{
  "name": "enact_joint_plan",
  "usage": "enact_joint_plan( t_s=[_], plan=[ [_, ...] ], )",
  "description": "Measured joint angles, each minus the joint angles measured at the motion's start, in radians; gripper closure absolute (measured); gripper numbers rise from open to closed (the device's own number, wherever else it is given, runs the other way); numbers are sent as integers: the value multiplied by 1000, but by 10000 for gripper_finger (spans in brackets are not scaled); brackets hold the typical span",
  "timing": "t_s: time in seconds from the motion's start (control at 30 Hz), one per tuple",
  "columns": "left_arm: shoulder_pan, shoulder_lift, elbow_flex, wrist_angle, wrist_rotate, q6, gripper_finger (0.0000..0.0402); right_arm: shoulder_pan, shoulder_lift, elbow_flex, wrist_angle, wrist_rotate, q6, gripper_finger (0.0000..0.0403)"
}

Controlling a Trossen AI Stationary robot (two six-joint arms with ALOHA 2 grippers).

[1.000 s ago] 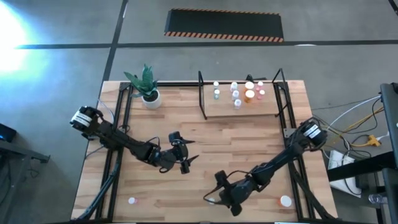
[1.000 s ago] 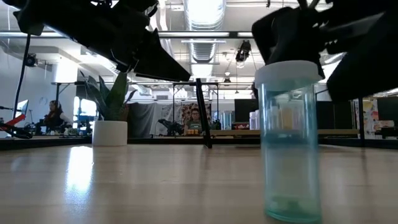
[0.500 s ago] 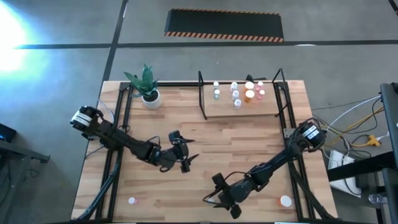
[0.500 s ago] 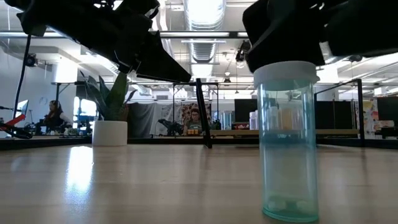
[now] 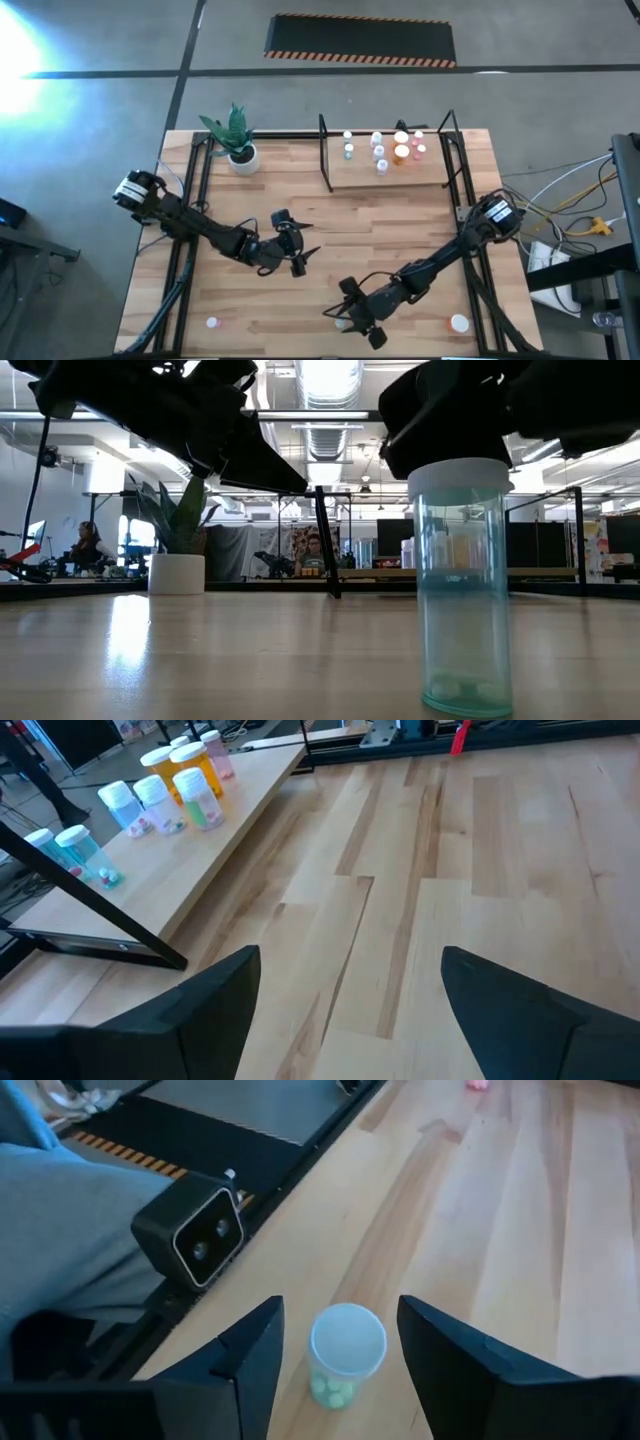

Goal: Pick and place medicine bottles onto shelf by color
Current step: Put the blue pill bottle on the shelf aligned with the other blue pill bottle

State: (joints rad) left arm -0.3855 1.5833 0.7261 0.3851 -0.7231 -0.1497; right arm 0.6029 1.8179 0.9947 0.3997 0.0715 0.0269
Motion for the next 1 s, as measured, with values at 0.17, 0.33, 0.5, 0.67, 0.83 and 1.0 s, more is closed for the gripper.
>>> enact_joint_plan(
  t_s=[0.17,0.33,0.5,0.67,0.83,1.0],
  plan=[
    [0,0,0,0,0,0,109,-3,18,0,15,-4,17,194],
    [0,0,-1,0,0,-1,109,-7,78,-1,97,-43,-9,187],
    [0,0,-2,0,1,-1,109,-6,79,19,110,-46,-28,205],
    [0,0,-2,0,1,-1,109,-6,76,19,94,-45,-28,238],
    [0,0,-5,0,1,-1,109,-6,75,19,63,-45,-28,269],
    [0,0,-7,0,1,-2,109,-6,75,22,63,-45,-28,293]
  ],
)
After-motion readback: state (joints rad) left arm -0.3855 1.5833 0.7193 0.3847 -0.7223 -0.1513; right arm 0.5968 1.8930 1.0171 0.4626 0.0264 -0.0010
